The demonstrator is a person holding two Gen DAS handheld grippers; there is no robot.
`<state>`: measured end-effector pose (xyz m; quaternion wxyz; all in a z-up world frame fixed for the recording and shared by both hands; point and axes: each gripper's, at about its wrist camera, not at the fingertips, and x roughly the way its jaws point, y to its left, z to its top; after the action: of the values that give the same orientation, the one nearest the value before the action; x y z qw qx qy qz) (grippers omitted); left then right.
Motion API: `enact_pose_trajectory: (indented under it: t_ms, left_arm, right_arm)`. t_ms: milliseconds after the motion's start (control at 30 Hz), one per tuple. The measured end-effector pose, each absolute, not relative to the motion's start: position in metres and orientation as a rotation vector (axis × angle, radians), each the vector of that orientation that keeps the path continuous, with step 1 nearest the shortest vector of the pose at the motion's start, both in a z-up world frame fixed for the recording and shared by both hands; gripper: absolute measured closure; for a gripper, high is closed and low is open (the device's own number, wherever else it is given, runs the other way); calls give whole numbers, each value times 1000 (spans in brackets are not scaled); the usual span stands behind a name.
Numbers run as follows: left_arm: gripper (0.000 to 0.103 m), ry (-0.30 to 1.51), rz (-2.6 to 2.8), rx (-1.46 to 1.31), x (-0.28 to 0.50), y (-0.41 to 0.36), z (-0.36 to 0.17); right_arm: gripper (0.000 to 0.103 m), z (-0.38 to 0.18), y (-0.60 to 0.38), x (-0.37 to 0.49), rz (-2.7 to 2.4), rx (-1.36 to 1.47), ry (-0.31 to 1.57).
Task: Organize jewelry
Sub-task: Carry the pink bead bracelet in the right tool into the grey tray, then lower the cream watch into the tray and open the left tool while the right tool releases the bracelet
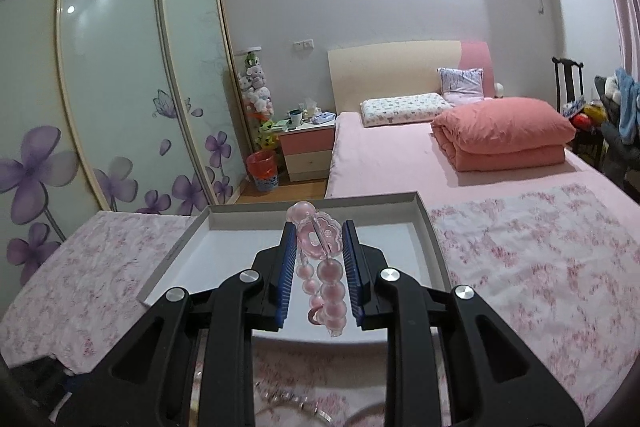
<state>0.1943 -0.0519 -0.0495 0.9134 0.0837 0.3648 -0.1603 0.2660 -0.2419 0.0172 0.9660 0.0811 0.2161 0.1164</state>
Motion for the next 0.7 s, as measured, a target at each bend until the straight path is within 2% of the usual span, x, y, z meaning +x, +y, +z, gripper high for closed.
enact_pose_trajectory:
  t_ms: [300, 333, 400, 433, 500, 700]
  left_arm:
    - [23, 829, -177, 189, 221, -62, -69]
    - [26, 835, -172, 190, 223, -62, -71]
    - [48, 859, -185, 172, 226, -61, -74]
    - [54, 874, -202, 158, 228, -61, -76]
    - [61, 868, -200, 160, 227, -61, -75]
    - [63, 821, -218, 122, 212, -52, -60]
  right_arm:
    - [79, 12, -256, 243, 250, 187, 445]
    - [79, 12, -257, 241, 252, 190, 446]
    - [79, 11, -259, 237, 256, 194, 443]
    - [79, 11, -260, 235, 256, 194, 440]
    - [79, 12, -261, 233, 257, 197, 436]
    - [79, 14, -267, 226, 260, 209, 411]
